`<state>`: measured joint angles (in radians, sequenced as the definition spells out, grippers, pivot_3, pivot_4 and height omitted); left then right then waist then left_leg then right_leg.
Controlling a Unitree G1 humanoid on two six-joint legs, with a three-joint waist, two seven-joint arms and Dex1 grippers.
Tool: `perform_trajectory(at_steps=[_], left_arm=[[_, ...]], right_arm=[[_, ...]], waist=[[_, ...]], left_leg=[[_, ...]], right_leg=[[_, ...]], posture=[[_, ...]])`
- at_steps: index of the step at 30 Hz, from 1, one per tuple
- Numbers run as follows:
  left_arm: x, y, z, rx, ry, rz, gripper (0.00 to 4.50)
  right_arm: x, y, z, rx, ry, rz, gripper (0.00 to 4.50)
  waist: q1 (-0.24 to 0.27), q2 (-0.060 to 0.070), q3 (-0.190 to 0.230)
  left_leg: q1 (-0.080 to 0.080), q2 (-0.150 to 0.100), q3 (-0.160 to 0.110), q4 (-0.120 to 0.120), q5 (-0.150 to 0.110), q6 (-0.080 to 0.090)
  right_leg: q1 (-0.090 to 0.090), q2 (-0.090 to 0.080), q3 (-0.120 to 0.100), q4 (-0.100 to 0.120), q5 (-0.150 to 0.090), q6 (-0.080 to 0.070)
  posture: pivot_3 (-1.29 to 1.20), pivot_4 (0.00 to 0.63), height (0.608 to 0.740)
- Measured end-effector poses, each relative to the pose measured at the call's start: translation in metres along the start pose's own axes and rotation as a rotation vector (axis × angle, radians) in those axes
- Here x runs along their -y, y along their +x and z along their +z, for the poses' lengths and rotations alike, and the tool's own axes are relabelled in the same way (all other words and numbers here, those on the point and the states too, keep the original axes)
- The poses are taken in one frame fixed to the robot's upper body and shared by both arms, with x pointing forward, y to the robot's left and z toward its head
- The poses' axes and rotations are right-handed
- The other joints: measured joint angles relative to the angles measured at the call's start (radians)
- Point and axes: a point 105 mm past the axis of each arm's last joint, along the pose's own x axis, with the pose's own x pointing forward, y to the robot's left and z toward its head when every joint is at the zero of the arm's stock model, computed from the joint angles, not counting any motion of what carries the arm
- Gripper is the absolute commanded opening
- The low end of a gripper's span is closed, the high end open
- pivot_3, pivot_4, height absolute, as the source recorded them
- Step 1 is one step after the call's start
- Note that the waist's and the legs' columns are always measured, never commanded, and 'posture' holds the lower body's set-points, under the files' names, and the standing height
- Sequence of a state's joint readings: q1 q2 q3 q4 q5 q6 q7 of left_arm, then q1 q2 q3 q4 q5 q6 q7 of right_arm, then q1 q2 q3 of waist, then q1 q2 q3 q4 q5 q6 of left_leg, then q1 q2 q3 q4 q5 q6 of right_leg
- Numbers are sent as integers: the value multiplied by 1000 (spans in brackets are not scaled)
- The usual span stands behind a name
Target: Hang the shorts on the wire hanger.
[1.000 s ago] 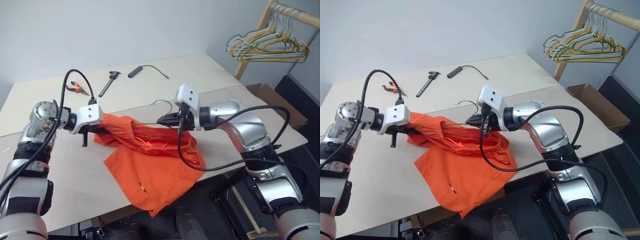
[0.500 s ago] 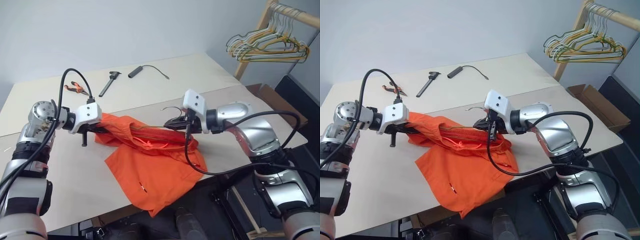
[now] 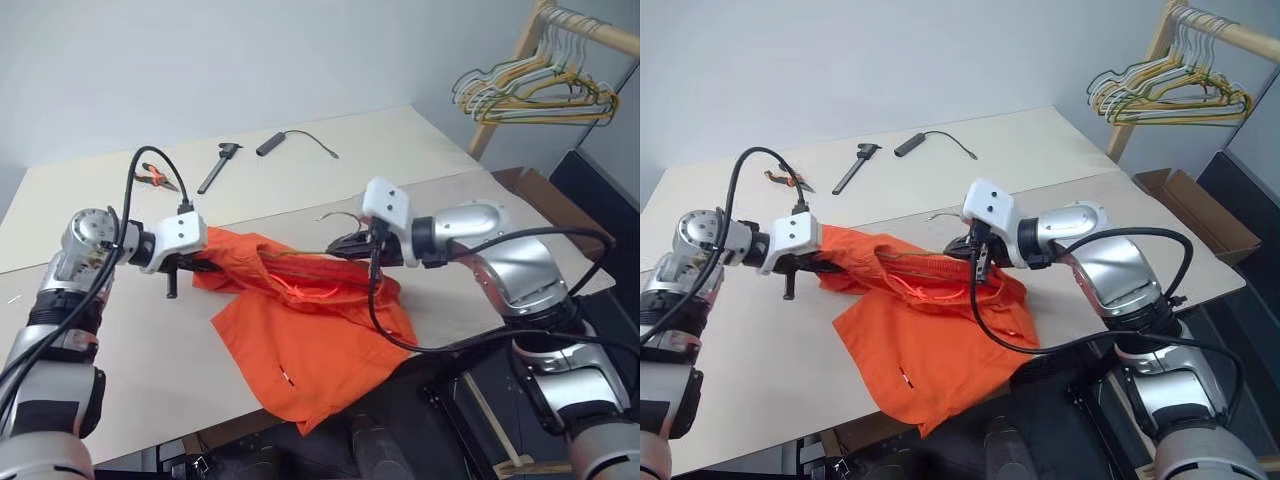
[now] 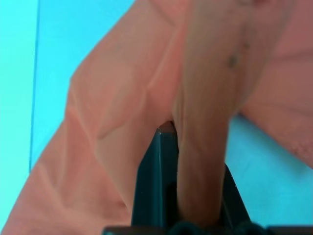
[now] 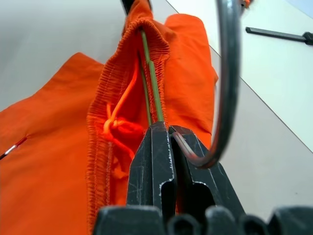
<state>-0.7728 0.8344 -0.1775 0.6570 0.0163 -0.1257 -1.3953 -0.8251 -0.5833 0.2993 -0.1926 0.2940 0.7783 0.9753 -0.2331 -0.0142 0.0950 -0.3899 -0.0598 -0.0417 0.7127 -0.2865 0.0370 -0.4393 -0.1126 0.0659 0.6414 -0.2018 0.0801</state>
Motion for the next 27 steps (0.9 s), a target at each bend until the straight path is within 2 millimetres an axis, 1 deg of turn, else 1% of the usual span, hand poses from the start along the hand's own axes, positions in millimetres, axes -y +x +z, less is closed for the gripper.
perform_trajectory(at_steps=[5, 11, 16, 21, 24, 27], left_arm=[[4, 2, 6, 19, 24, -21, 31], [5, 5, 8, 32, 32, -15, 31], [7, 7, 17, 65, 64, -27, 31], [18, 9, 15, 74, 69, -66, 31], [20, 6, 10, 51, 68, -72, 31], [22, 0, 0, -16, 91, -79, 694]], right_arm=[[7, 0, 3, -27, 22, -44, 0], [3, 6, 0, -53, 15, -27, 0], [7, 9, 2, -67, 5, -33, 0], [6, 17, -1, -84, 12, -28, 0], [7, 18, -2, -84, 17, -33, 0], [7, 18, -1, -83, 16, -36, 0]], waist=[[1, 0, 0], [1, 0, 0], [1, 0, 0], [-1, 0, -1], [-1, 0, -1], [-2, 0, -1]], left_leg=[[0, 0, 0, 0, 0, 0], [0, 0, 0, 0, 0, 0], [0, 0, 0, 0, 0, 0], [0, 0, 0, 0, 0, 0], [0, 0, 0, 0, 0, 0], [0, 0, 0, 0, 0, 0]], right_leg=[[0, 0, 0, 0, 0, 0], [0, 0, 0, 0, 0, 0], [0, 0, 0, 0, 0, 0], [0, 0, 0, 0, 0, 0], [0, 0, 0, 0, 0, 0], [0, 0, 0, 0, 0, 0]], posture=[[-181, 58, 740], [-174, 48, 740], [-174, 47, 740], [-172, 51, 740], [-172, 51, 740], [-173, 52, 740]])
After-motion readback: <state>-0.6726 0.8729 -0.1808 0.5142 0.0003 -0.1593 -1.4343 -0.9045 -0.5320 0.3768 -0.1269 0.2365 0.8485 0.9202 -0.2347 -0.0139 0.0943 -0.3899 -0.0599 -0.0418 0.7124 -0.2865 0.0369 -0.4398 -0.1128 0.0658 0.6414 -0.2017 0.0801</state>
